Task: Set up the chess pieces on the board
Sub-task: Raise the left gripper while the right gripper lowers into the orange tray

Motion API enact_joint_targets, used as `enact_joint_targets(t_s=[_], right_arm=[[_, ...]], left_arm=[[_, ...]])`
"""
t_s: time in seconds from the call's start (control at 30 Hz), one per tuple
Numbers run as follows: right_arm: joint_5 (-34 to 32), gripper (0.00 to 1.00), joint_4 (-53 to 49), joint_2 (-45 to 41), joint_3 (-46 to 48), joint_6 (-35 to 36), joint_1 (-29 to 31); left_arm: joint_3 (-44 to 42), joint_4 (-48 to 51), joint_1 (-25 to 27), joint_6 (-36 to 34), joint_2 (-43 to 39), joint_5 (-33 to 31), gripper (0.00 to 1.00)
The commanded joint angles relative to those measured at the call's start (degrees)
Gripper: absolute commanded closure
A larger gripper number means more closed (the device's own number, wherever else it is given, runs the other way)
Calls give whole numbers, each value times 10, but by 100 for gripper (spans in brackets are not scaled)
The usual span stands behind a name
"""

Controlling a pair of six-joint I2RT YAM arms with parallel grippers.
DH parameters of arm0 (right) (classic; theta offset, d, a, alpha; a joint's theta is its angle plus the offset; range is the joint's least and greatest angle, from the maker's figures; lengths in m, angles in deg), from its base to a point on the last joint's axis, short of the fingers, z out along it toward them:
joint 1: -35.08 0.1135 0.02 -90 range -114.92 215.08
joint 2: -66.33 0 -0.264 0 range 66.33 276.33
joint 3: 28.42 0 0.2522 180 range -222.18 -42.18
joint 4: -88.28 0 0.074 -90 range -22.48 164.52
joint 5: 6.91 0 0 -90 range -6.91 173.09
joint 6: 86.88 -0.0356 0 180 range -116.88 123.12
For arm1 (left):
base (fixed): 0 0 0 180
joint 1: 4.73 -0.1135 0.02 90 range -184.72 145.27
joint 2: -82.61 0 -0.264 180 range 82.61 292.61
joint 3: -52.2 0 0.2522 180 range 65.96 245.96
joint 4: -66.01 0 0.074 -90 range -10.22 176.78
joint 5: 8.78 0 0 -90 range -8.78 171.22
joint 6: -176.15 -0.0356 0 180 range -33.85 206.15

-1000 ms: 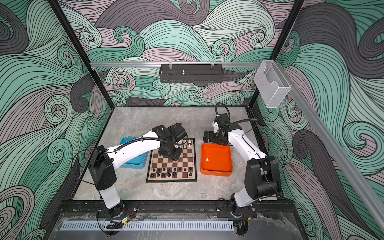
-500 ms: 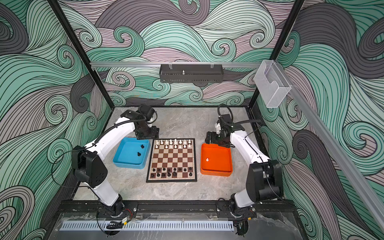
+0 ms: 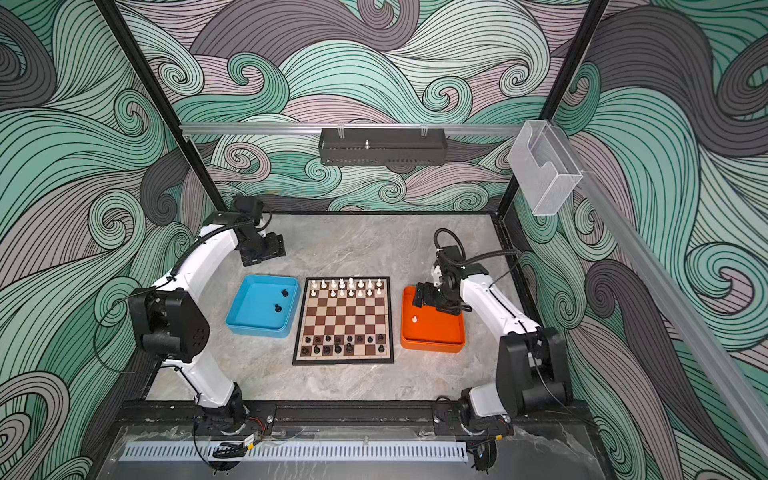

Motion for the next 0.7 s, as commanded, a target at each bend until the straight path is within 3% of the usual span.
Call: enact_joint_targets(t_s=[0.0, 0.3, 0.47, 0.67], right_arm=[[-4, 15, 0, 2, 1, -8, 13], [-44, 32, -5, 51, -23, -27, 63], [-66, 51, -2, 82, -27, -38, 76], [-80, 61, 3, 108, -33, -40, 78]], left_arm=[[-13, -23, -13, -14, 8, -17, 18], [-45, -42, -30, -13, 16, 5, 18], [-48, -42, -38, -14, 15, 10, 18], [-51, -44, -44, -14, 15, 22, 18]])
